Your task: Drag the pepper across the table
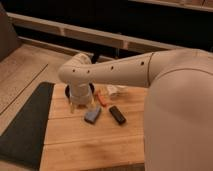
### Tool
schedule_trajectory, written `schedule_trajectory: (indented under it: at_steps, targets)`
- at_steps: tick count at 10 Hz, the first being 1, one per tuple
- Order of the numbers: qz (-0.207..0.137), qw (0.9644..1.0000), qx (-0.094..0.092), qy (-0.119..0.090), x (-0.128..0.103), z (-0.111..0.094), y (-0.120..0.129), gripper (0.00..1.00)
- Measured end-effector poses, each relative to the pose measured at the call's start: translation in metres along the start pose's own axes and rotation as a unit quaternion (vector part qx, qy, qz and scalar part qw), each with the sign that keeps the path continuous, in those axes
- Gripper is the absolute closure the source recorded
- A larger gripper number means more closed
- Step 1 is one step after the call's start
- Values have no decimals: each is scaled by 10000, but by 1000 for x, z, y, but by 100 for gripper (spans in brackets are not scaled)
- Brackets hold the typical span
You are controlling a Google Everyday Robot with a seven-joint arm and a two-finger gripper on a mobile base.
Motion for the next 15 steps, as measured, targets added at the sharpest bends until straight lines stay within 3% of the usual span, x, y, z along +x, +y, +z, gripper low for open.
schedule_trajectory:
  at_steps: [1, 2, 4, 6, 7, 11, 15]
  targets:
    - [-122, 9998, 9, -159, -7, -3, 3, 35]
    - [-305, 9983, -13, -505, -23, -9, 4, 35]
    - [-299, 9927, -101, -1164, -55, -27, -33, 35]
    - [-113, 9860, -429, -1609, -66, -44, -67, 35]
    - [88, 9805, -654, -1854, -69, -55, -90, 35]
    - [166, 9784, -790, -1903, -71, -56, -95, 35]
    - [779, 9760, -1165, -1668, -103, -18, -165, 35]
